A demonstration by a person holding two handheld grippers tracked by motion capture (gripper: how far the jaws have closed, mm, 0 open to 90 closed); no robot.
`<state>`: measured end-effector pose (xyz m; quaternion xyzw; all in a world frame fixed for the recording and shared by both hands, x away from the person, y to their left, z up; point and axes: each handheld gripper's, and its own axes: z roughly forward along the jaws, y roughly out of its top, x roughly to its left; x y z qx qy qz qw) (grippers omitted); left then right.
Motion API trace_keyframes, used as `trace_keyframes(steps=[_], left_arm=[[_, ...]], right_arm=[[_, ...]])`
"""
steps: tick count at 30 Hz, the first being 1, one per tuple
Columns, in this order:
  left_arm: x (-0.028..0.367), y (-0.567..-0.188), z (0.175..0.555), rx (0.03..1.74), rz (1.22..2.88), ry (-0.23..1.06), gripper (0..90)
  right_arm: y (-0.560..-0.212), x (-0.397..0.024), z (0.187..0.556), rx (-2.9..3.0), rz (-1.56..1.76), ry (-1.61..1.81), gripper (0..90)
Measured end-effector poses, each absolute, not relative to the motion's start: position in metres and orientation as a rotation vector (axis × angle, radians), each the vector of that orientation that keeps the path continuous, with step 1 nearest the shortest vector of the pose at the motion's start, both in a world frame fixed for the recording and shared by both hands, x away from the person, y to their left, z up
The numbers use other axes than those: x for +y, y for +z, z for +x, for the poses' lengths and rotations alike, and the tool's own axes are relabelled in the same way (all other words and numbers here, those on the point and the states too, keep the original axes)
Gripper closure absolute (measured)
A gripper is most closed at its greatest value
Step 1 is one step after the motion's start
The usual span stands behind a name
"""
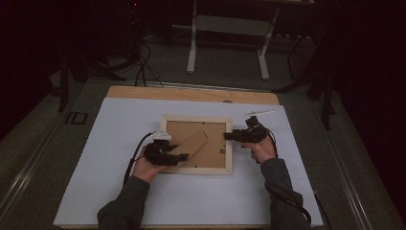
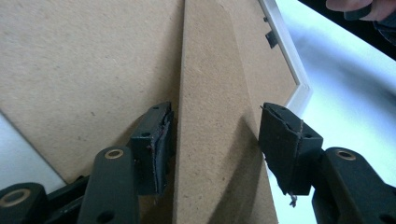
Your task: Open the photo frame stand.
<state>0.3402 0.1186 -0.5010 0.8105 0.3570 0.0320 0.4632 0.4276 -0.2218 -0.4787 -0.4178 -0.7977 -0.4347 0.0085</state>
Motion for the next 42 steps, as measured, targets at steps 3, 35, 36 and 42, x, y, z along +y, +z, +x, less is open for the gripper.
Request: trace_keyframes(steps=[3,35,36,42], left_arm=[[0.119,-0.501,0.341,0.878,1.997,0.058,46.1],[0.116,-0.493,0.331,0.701,2.032,0.070,61.9],[0.116,-0.493,0.331,0.696,2.027,0.070,62.1],[0.116,-0.493,0.331,0.696,2.026,0.071,62.1]], right_arm=[[-0.477,-0.222,0.426,-2.498,-1.305,-1.365,55.1],[-0.468,-0.220,0.425,-2.530,-1.210,-1.379,48.2],[-0.469,-0.219,0.425,-2.526,-1.195,-1.375,47.4],[-0.475,-0.214,0.428,-2.525,-1.159,-1.322,45.3]])
